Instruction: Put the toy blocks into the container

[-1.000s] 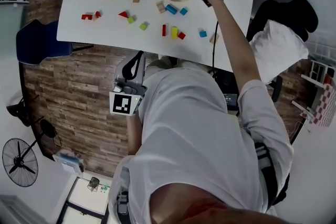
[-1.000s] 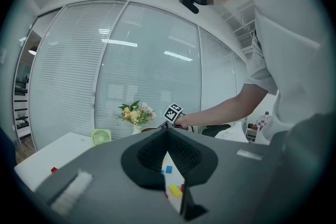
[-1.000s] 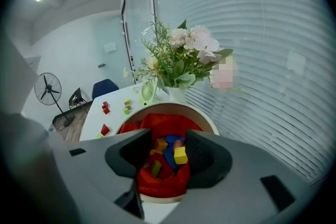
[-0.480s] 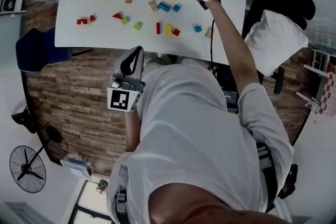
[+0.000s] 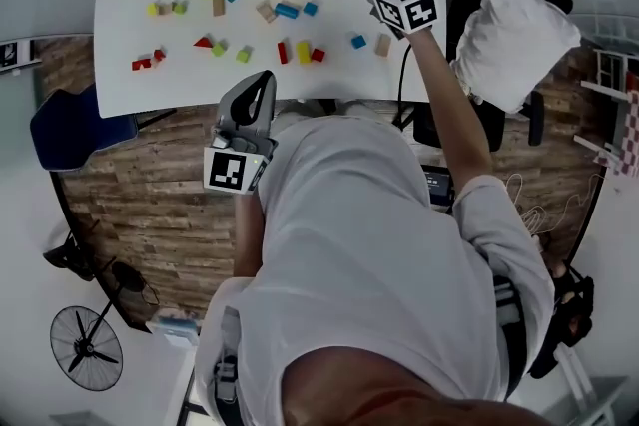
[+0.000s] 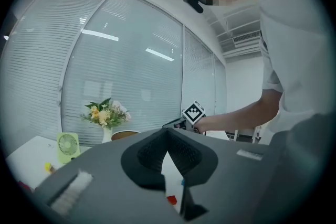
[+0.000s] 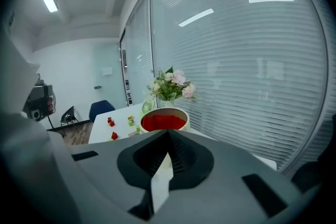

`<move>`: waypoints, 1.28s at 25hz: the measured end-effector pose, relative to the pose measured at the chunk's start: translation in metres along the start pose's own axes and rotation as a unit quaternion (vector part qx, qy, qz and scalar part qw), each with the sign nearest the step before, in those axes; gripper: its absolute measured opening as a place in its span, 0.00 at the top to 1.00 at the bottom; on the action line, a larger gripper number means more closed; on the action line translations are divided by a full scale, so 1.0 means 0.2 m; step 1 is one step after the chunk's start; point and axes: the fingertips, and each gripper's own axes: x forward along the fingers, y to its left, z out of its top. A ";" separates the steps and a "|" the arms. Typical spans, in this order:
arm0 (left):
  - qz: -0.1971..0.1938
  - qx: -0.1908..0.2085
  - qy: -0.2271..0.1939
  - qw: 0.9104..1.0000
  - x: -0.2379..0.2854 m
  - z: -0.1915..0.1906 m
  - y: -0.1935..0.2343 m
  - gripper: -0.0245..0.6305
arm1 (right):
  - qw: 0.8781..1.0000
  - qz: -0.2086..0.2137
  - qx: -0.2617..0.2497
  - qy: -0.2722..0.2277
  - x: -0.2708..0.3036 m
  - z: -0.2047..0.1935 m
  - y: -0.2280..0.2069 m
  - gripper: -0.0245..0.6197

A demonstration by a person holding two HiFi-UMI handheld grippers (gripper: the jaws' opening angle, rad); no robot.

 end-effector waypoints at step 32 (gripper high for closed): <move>-0.253 0.154 0.349 0.889 1.12 -1.57 -0.57 0.73 | 0.969 -0.169 0.112 -0.140 -1.42 -0.21 0.14 0.96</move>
